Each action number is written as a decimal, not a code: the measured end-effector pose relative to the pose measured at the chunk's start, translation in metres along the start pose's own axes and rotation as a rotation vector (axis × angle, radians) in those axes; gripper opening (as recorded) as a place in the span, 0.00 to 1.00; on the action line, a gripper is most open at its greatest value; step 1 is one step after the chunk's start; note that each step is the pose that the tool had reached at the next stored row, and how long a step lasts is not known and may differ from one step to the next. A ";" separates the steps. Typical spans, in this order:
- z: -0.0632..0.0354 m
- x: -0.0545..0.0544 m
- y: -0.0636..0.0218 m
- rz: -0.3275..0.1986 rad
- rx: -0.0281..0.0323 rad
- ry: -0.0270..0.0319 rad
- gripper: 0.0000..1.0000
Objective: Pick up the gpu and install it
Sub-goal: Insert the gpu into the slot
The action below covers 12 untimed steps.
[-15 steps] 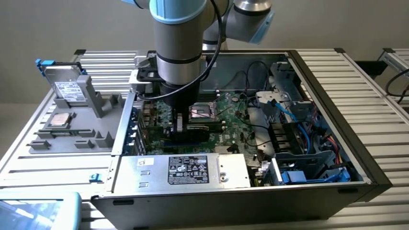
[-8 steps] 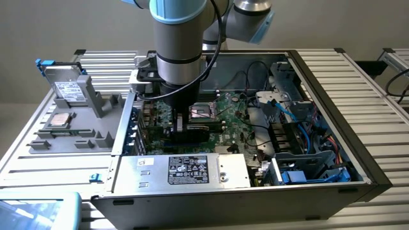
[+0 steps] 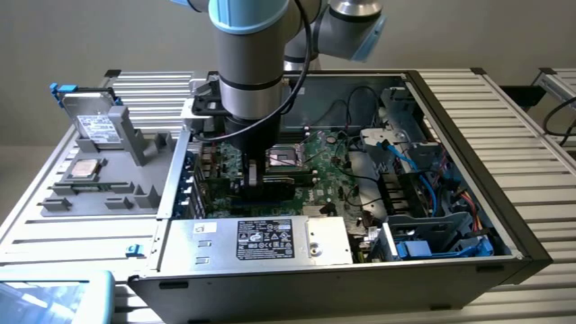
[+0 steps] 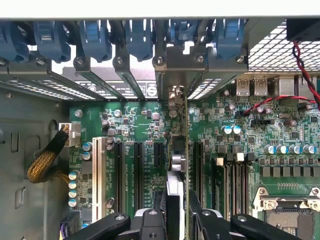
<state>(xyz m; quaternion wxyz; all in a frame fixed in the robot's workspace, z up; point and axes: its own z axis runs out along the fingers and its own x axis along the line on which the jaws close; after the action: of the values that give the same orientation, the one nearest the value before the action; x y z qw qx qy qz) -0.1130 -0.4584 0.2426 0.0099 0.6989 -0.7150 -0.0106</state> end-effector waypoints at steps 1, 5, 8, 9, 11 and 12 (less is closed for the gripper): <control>0.0000 0.000 0.0000 0.000 0.0008 -0.0001 0.28; 0.0001 0.000 0.0018 0.000 0.0099 -0.0002 0.28; 0.0002 0.000 0.0022 0.000 0.0116 -0.0003 0.28; 0.0002 0.000 0.0022 0.000 0.0117 -0.0003 0.28; 0.0002 0.000 0.0023 0.000 0.0117 -0.0003 0.28; 0.0002 0.000 0.0022 0.000 0.0117 -0.0003 0.28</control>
<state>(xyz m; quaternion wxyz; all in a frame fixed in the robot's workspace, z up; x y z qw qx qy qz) -0.1153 -0.4584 0.2425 0.0057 0.6990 -0.7151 -0.0065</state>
